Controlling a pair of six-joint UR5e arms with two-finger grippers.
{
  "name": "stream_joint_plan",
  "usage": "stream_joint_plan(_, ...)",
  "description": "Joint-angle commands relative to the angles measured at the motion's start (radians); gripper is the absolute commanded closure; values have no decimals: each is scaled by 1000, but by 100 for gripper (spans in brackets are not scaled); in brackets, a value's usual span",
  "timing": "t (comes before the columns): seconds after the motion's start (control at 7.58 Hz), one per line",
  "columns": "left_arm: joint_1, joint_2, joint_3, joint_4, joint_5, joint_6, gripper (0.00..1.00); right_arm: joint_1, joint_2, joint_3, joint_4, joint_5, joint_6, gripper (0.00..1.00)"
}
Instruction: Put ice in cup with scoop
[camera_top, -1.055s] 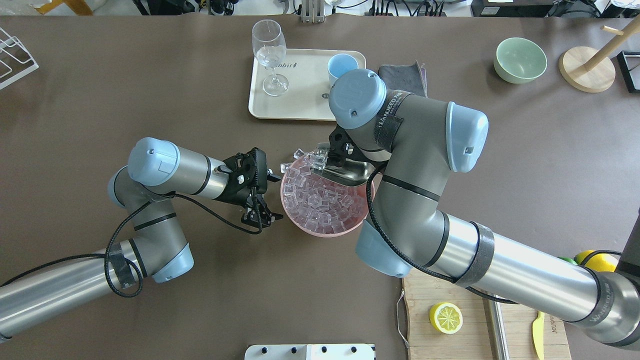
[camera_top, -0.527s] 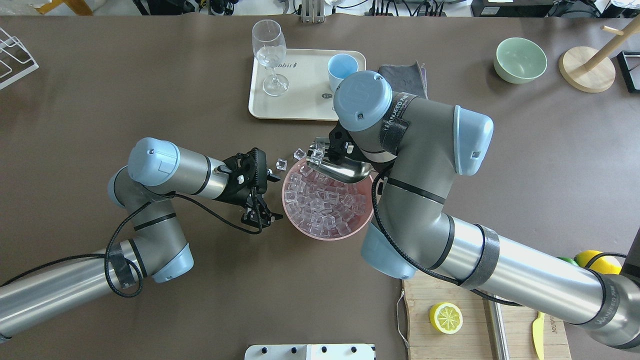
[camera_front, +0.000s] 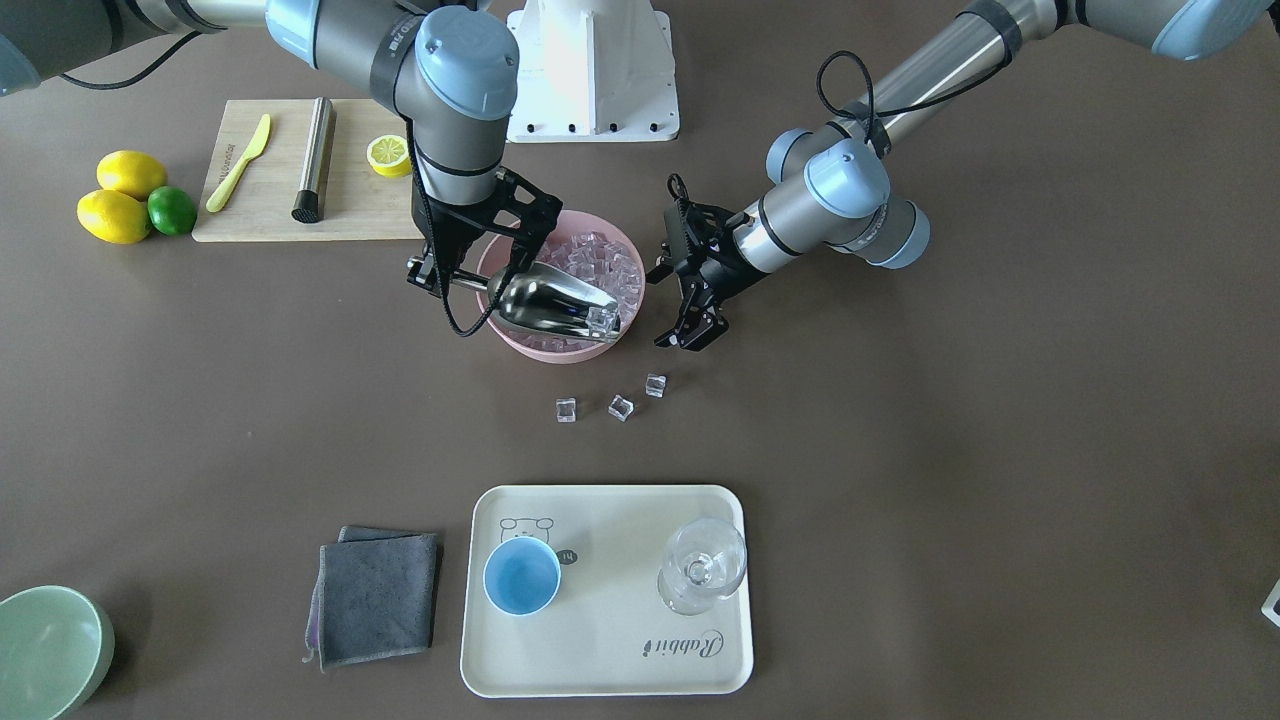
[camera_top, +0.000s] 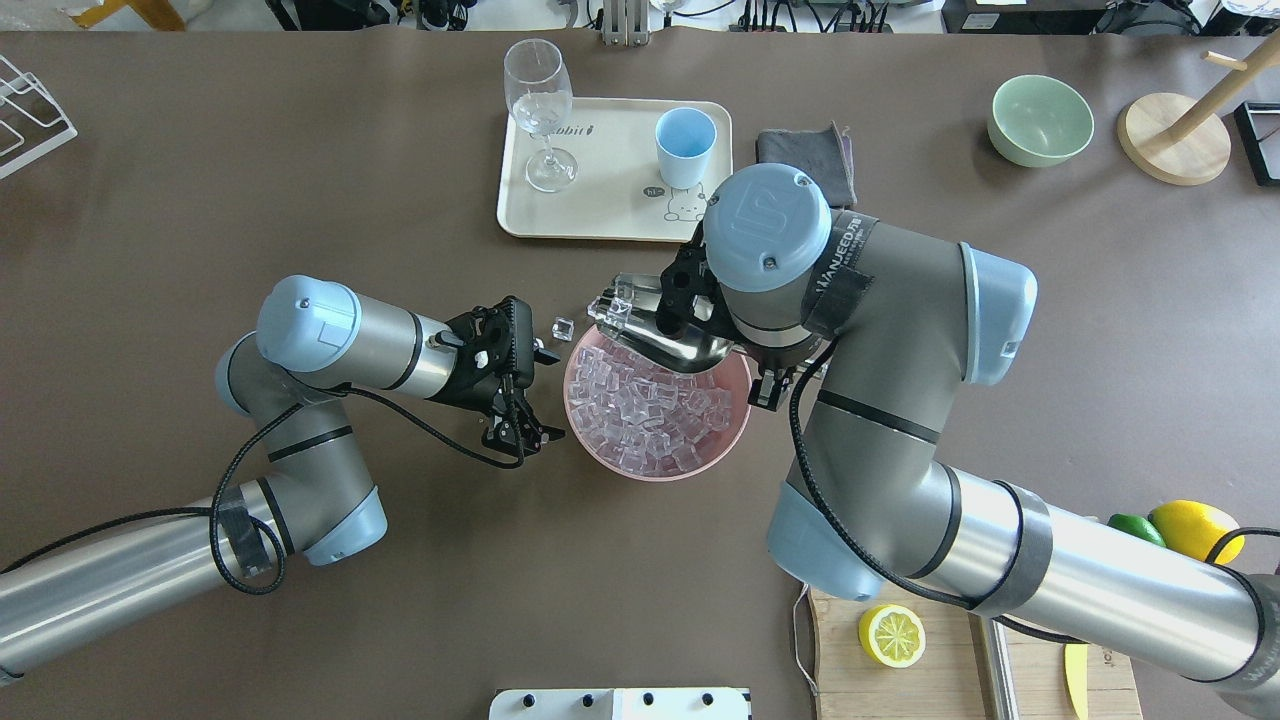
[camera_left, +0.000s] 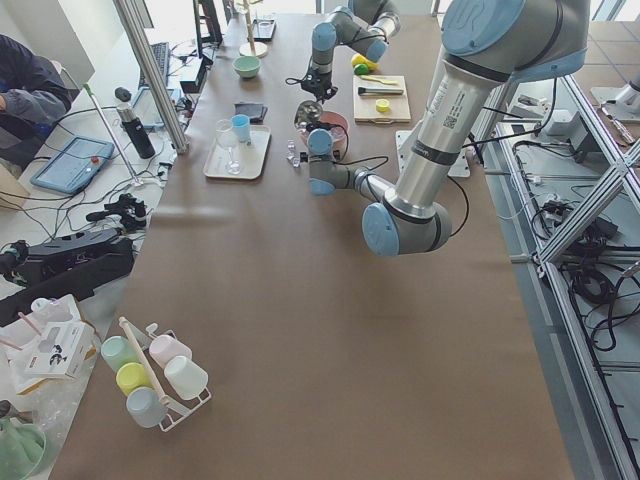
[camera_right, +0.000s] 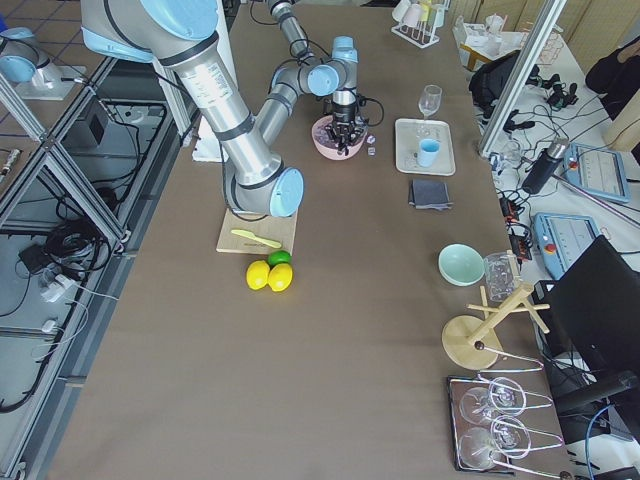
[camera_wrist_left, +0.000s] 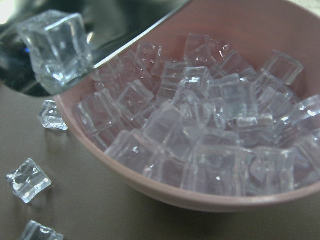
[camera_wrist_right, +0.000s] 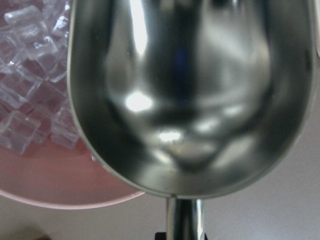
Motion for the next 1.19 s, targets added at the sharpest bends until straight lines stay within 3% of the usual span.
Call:
stream_joint_plan(0.0, -1, 0, -1, 2, 0, 0, 2, 2, -96, 143, 35, 9, 5, 100)
stream_joint_plan(0.13, -2, 0, -2, 2, -2, 0, 2, 36, -133, 158, 81, 28, 34, 100)
stream_joint_plan(0.53, -27, -2, -18, 46, -8, 2, 2, 240, -209, 150, 232, 218, 48, 100)
stream_joint_plan(0.79, -54, 0, -77, 176, -11, 2, 2, 312, -230, 99, 344, 274, 121, 100)
stream_joint_plan(1.05, -111, 15, -177, 416, -14, 21, 2, 390, -207, 27, 296, 392, 122, 100)
